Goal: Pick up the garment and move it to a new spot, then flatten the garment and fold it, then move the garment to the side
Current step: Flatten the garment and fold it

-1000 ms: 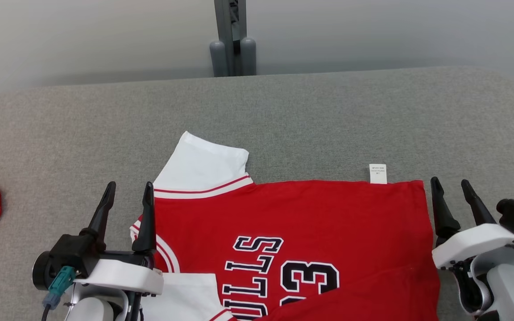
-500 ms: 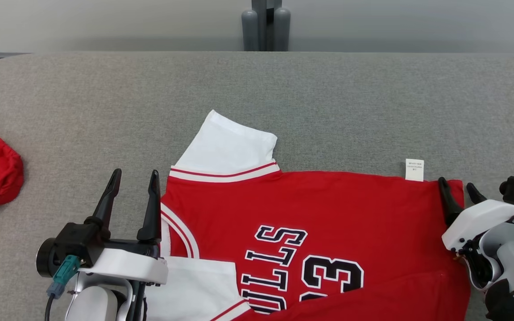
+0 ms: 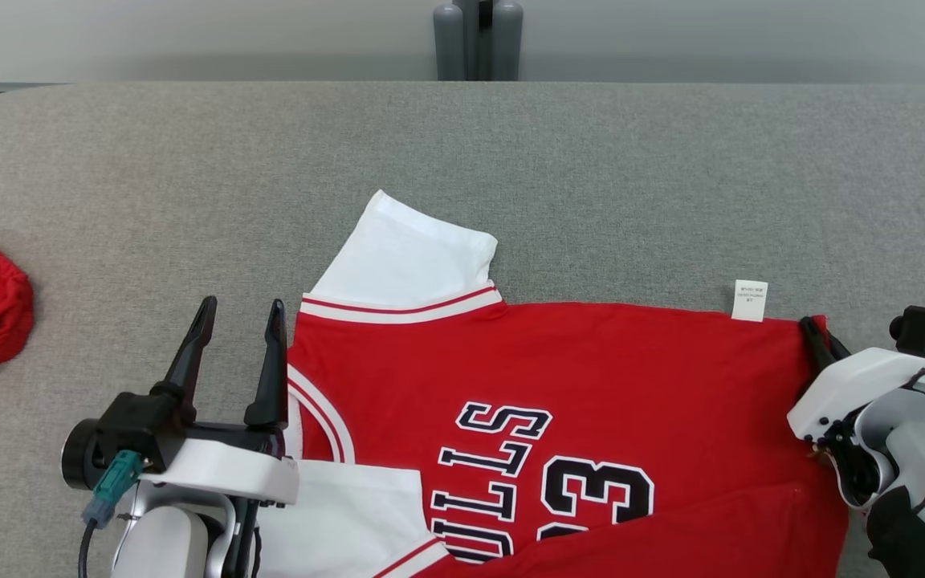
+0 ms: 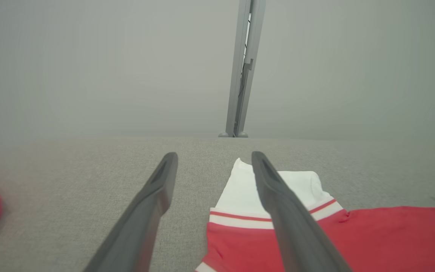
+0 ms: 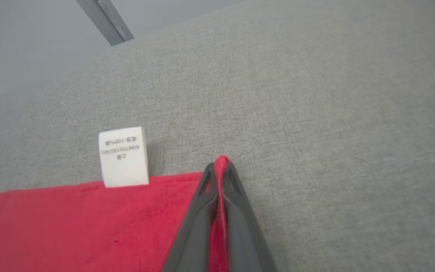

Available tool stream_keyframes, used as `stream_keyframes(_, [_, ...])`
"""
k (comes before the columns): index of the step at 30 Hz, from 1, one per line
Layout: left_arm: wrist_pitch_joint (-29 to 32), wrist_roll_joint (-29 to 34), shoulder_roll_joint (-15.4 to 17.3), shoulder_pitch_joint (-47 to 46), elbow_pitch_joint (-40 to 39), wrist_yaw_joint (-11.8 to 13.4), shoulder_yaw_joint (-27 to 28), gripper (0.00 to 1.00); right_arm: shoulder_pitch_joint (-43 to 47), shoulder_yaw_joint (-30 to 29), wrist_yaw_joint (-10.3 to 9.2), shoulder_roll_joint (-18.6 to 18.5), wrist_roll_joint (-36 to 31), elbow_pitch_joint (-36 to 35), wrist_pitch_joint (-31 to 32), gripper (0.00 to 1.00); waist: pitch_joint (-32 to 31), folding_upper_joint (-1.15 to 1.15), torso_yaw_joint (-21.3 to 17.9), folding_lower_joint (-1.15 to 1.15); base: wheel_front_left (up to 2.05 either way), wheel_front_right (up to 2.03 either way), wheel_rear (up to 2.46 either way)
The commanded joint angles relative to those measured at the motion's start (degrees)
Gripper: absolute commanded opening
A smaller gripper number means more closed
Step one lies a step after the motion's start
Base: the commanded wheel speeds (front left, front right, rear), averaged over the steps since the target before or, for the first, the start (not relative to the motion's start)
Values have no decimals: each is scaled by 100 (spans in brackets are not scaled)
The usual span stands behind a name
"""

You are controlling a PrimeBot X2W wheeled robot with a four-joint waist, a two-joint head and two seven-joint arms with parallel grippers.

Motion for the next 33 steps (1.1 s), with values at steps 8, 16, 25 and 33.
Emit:
stream_keyframes(8, [-14,136,181,-769,852,-231,158,100,-220,407,3,-34,246,-106,-163,0,224,0,-198,0,0,0,0])
stream_keyframes(16, [1072,-151,802,-2446,2140,-453,-380,100,-569,908,3,64,395,-228,-235,0,643,0,-593,0,0,0,0])
stream_keyframes(25, [3055,-2287,1685,-3832,2362,-459,-2006,100,-988,1339,0,256,655,-225,-295,0,1029,0,-931,0,0,0,0])
stream_keyframes(33, [4101,-3447,2210,-4405,2407,-461,-2774,100,-1182,1684,-7,302,936,-136,-325,0,1212,0,-1058,0,0,0,0])
